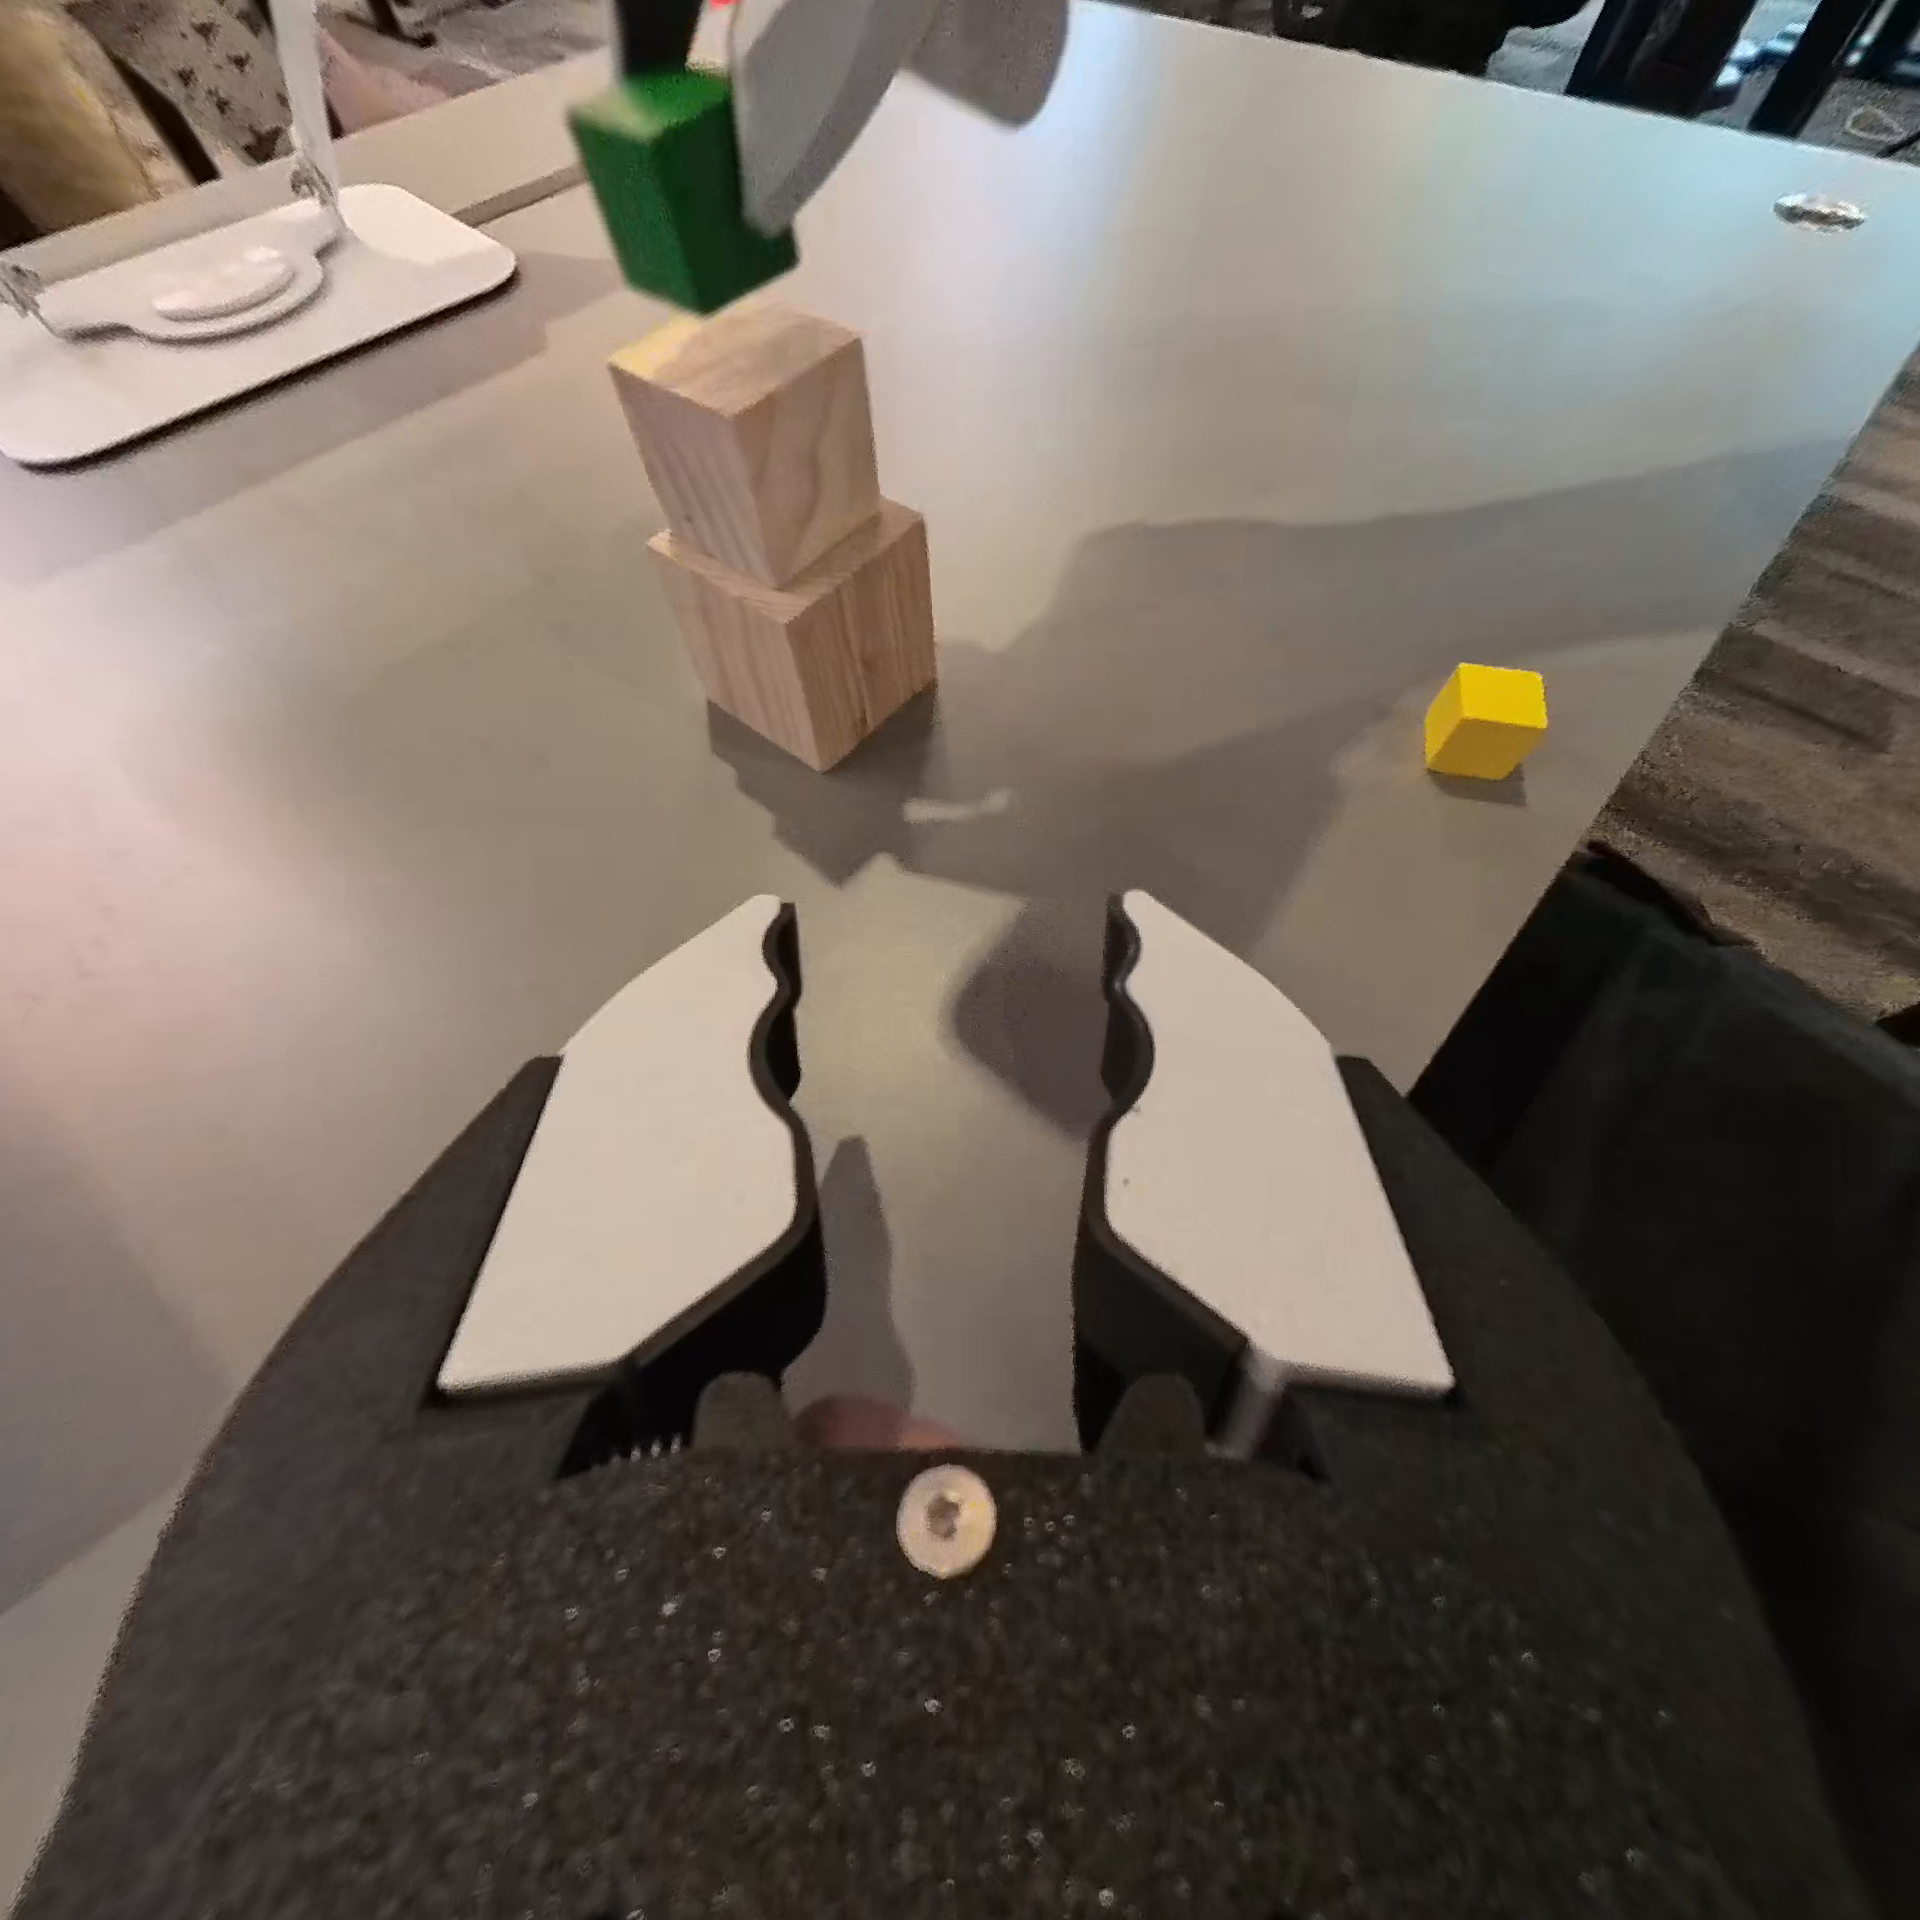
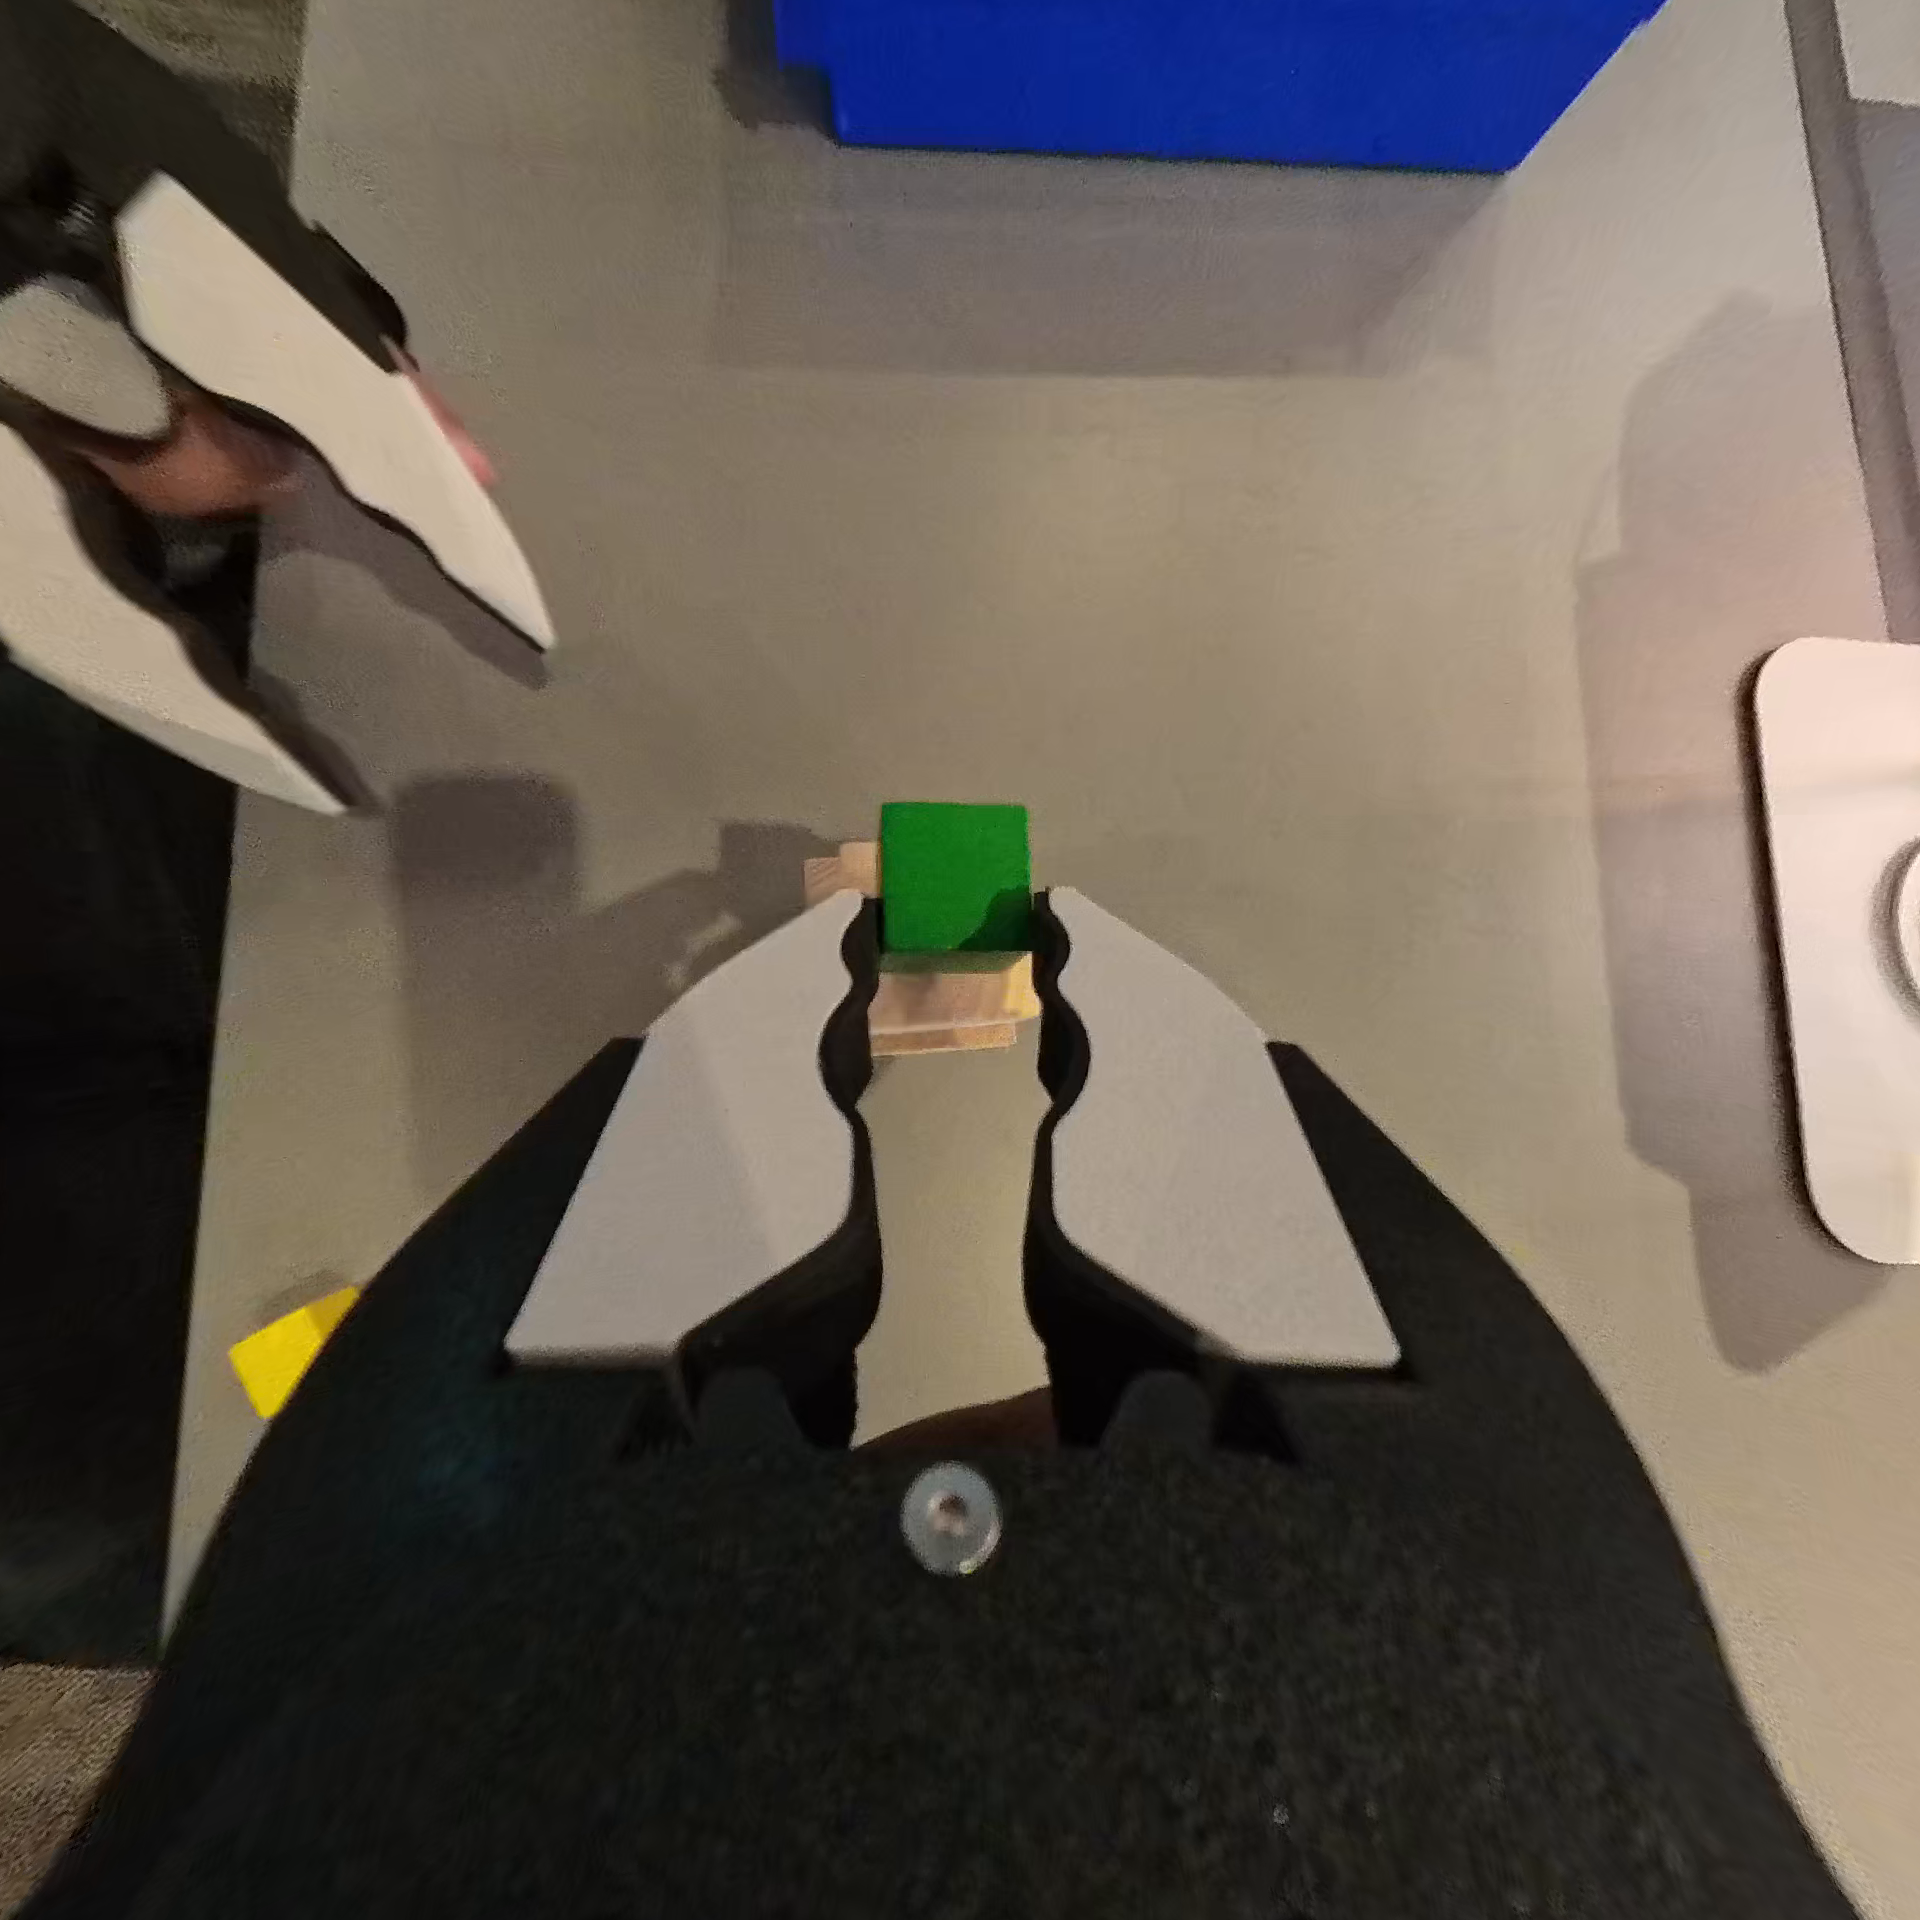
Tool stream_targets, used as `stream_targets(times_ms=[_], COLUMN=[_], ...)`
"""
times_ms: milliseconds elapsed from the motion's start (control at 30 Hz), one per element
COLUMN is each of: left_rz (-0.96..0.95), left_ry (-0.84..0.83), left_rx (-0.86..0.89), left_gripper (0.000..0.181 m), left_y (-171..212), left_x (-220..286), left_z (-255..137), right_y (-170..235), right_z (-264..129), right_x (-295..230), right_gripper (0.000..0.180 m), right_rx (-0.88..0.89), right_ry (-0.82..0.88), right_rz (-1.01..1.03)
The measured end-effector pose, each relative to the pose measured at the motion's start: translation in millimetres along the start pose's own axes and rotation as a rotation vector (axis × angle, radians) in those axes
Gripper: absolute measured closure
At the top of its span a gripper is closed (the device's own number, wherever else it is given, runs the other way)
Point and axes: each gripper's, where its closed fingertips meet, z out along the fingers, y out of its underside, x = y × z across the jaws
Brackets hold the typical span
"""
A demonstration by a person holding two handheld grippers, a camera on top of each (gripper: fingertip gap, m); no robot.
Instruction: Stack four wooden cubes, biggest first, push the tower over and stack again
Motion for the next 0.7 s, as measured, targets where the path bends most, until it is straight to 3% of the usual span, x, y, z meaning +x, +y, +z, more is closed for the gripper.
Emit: stream_targets(times_ms=[233,300,467,567,700], left_rz=[0.066,0.073,0.086,0.085,0.056], left_ry=[0.011,0.022,0.016,-0.029,-0.051], left_rx=[-0.003,-0.004,0.002,0.025,0.052], left_gripper=[0.124,0.124,0.123,0.123,0.125], left_y=[-1,-1,-1,-5,-8], left_x=[13,17,20,13,11], left_z=[-3,-3,-5,-9,-10], right_y=[6,7,-10,-9,57], right_z=[6,4,-47,-79,-66], right_x=[0,0,-7,-54,-128], right_gripper=[0.152,0.136,0.129,0.133,0.137], right_rx=[-0.010,-0.007,0.088,0.143,-0.088], right_ry=[-0.003,-0.006,0.139,0.192,0.079], right_rz=[0.000,-0.006,-0.039,-0.099,-0.246])
